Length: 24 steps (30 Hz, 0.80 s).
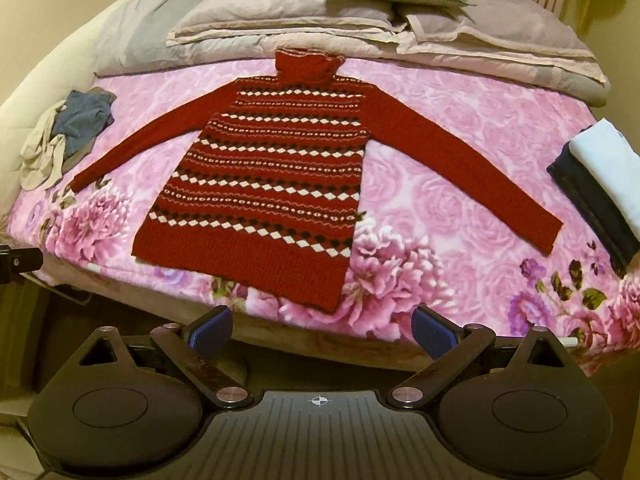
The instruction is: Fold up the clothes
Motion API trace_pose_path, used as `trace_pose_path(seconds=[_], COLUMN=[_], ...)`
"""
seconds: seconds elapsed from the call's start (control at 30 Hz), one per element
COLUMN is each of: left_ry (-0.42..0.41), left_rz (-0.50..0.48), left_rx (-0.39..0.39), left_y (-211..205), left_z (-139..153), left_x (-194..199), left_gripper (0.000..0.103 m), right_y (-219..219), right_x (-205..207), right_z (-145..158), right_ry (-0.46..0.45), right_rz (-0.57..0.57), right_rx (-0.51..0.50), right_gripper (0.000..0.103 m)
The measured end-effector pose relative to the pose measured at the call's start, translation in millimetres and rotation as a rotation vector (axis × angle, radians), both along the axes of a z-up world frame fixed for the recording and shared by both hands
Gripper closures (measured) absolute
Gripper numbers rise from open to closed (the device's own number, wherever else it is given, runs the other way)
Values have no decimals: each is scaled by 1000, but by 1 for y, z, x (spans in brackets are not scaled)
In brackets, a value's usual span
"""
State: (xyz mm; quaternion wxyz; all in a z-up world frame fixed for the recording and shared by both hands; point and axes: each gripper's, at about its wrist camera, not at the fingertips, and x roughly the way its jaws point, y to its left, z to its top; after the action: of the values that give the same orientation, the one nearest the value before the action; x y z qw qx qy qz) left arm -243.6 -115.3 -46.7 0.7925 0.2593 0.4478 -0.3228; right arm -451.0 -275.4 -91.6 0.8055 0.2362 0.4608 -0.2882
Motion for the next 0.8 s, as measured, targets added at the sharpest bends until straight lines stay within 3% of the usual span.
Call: trace_pose_path(seconds=[0.47, 0.8], left_ry=[7, 44], left_rz=[-20, -43], left_rx=[10, -18], left_y=[2, 16], left_z=[-1, -6], left_x=[20, 86], left_gripper=[56, 55], right_y=[4, 16], right_x=[23, 89], right_z=[-1, 13], right_ry=[-6, 0], right_rz=[-3, -43], right_rx=[0, -35], right_gripper=[4, 4])
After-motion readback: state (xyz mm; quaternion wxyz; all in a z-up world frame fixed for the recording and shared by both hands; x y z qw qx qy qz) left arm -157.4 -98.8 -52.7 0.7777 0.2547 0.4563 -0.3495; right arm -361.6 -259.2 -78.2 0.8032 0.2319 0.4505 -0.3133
